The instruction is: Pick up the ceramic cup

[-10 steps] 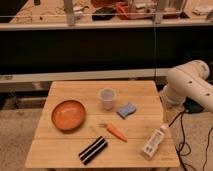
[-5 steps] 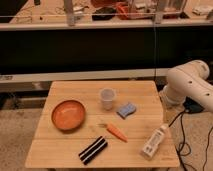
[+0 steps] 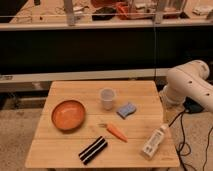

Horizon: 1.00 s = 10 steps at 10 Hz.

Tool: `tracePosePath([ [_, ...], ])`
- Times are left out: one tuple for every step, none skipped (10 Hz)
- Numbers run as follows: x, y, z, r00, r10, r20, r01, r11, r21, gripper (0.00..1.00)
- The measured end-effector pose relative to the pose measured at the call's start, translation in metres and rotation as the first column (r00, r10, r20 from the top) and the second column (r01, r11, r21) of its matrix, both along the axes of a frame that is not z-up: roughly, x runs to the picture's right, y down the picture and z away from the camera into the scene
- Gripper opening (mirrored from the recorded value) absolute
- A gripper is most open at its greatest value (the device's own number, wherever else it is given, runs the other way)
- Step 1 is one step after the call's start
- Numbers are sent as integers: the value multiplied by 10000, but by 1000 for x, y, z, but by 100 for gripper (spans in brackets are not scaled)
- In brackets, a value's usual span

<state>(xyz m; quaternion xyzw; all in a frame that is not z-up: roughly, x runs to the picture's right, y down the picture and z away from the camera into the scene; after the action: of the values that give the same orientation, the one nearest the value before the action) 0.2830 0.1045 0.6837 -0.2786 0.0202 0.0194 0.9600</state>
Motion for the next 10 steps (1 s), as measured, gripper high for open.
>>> tracePosePath([
  [-8, -7, 0, 9995, -298, 120, 295, 9993, 218, 80],
  [-20, -15, 0, 9980, -565, 282, 553, 9976, 423, 80],
  [-35, -22, 1, 9952, -884, 428, 856, 9944, 627, 80],
  [-50, -31, 1, 9912, -1192, 567, 1141, 9897, 860, 80],
  [-58, -36, 2, 9876, -1431, 651, 1358, 9852, 1042, 80],
  [-62, -43, 2, 9816, -1754, 757, 1648, 9780, 1281, 80],
  [-65, -46, 2, 9783, -1902, 818, 1778, 9743, 1383, 80],
  [-74, -48, 4, 9729, -2111, 946, 1957, 9692, 1495, 80],
  [-87, -51, 7, 9635, -2437, 1111, 2242, 9608, 1630, 80],
  [-99, -55, 10, 9545, -2709, 1248, 2474, 9528, 1760, 80],
])
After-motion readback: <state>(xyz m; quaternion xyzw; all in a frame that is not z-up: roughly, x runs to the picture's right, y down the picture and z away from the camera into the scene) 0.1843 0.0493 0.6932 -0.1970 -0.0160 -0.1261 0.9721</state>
